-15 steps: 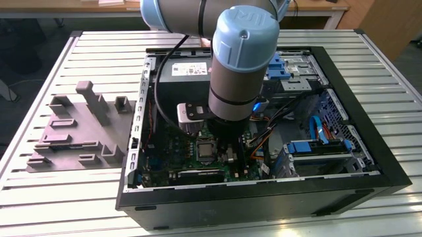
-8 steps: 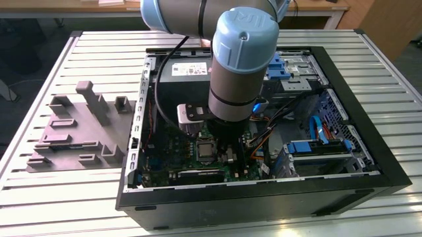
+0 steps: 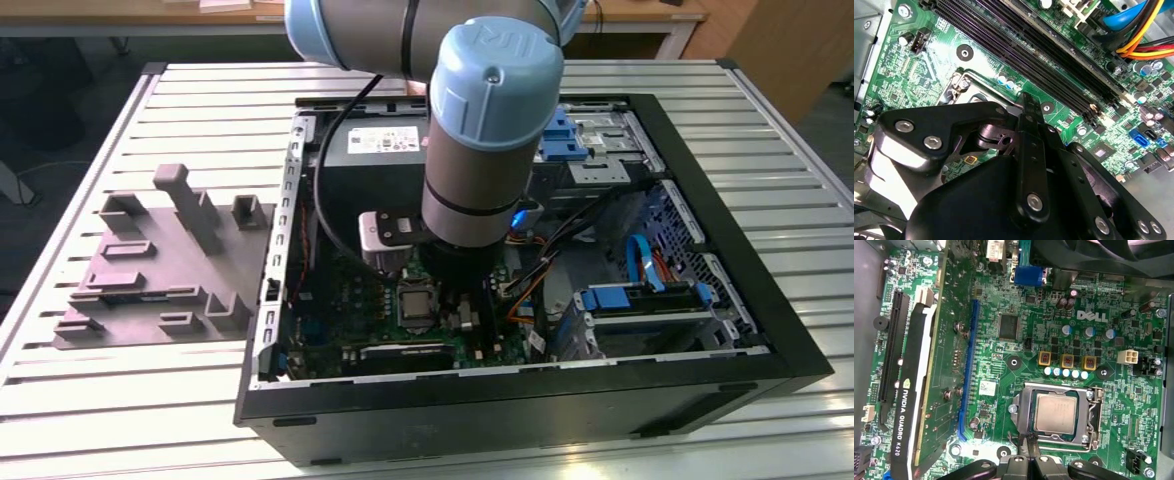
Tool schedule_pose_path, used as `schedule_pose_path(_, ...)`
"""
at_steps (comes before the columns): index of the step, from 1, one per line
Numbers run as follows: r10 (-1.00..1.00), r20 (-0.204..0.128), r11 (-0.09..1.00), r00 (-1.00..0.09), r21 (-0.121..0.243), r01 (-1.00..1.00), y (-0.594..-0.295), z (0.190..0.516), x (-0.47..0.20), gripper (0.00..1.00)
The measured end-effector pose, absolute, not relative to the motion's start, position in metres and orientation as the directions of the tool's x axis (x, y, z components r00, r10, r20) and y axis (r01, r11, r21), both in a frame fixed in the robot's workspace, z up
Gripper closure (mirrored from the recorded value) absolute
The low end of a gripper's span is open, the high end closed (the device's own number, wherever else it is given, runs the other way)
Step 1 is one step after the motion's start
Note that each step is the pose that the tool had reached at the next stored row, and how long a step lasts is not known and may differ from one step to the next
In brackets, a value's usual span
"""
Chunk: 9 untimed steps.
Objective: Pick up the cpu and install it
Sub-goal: 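Install the first cpu locking lever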
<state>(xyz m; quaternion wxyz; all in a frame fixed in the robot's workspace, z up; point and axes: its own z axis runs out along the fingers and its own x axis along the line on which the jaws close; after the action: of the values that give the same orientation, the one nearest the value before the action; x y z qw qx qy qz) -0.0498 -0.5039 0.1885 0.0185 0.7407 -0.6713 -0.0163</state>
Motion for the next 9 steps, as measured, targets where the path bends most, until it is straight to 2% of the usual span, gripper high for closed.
schedule_pose_path(9, -0.995, 0.001, -0.098, 0.098, 0.049, -0.994, -0.5039, 0.1858, -0.0483, 0.89)
